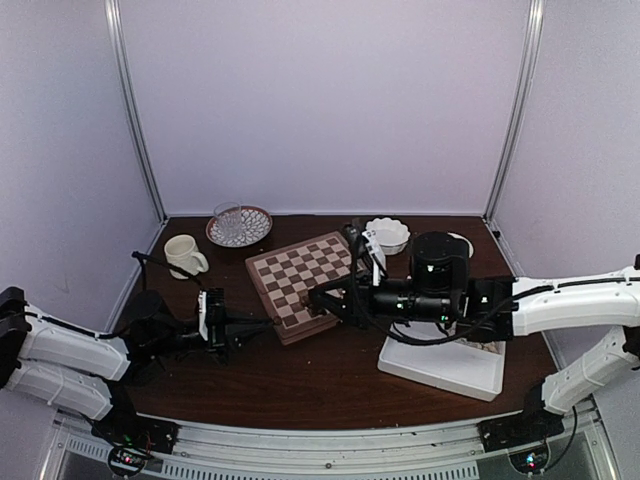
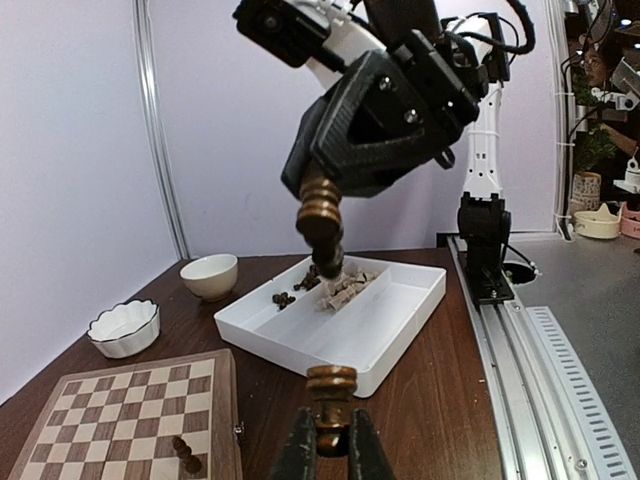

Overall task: Set up the chess pieces on the board
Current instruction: Pass from the right arm to the left, then place the pawn at h7.

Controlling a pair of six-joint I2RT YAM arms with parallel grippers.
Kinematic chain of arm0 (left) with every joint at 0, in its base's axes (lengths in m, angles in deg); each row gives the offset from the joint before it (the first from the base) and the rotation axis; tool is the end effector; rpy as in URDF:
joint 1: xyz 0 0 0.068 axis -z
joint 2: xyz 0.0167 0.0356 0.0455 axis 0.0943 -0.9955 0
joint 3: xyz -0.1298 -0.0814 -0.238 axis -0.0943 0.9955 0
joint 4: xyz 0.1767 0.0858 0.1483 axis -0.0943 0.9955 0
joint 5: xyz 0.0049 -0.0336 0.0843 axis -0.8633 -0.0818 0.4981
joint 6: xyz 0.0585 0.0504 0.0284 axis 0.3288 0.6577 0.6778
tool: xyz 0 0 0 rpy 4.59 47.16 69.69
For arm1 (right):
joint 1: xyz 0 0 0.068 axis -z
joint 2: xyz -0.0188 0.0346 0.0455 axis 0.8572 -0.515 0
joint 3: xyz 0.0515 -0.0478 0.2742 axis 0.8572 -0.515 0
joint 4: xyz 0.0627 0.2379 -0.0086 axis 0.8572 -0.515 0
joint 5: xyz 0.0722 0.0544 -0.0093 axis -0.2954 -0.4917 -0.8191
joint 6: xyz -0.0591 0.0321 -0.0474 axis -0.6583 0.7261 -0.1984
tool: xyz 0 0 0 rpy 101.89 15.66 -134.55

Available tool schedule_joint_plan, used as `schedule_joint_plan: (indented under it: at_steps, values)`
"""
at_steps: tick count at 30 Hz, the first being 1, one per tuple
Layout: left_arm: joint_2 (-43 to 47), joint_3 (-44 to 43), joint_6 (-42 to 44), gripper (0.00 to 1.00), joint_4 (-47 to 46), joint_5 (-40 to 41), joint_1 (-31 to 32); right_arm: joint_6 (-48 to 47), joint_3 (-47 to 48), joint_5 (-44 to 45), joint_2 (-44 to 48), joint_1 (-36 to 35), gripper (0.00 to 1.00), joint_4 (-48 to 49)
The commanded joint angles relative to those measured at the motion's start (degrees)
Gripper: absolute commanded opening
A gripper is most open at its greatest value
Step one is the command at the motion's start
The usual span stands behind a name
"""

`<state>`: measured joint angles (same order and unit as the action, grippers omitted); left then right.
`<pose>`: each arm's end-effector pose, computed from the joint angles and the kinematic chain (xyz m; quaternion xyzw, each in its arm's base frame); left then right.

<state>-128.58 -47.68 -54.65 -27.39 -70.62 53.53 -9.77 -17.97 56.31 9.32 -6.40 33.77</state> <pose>0.1242 -0.1956 0.2262 0.4353 0.5116 -0.4754 0.5681 0.1243 0.3116 0.3130 -0.2972 0.7037 0.5360 0.3595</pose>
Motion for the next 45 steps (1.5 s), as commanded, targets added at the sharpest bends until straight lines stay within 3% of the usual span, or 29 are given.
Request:
schedule_joint_plan:
  at_steps: [1,8,13,19,26,33,39,45]
  values:
    - [1.1,-3.0,1.5,0.00,5.7,3.5,0.2,-4.6,-0.7,10.6,6.0,2.1,0.00,-11.6]
    - [3.1,-8.6,2.0,0.00,23.9,12.3,0.2,-7.4,1.2,18.4,11.7,14.8,0.00,-28.1]
    - [2.5,-15.8,0.8,0.00,39.7,19.0,0.2,-8.3,-1.7,21.9,11.6,23.0,0.00,-27.3]
    - [-1.1,-28.4,1.3,0.00,63.1,25.4,0.2,-4.6,-6.0,31.8,7.9,24.9,0.00,-24.5]
    - [-15.1,-50.4,-1.1,0.00,94.0,29.1,0.1,-4.6,-9.1,35.8,6.9,25.1,0.00,-21.8]
    - [-36.5,-76.5,0.6,0.00,119.8,33.4,0.0,-4.9,-12.3,39.7,11.0,25.1,0.00,-20.6]
    - [-50.2,-95.1,3.3,0.00,136.0,38.1,-0.7,-5.4,-15.3,40.5,15.1,25.2,0.00,-18.5]
    - [-58.2,-105.0,5.3,0.00,143.9,39.6,-1.0,-5.5,-15.6,40.3,14.7,25.2,0.00,-18.0]
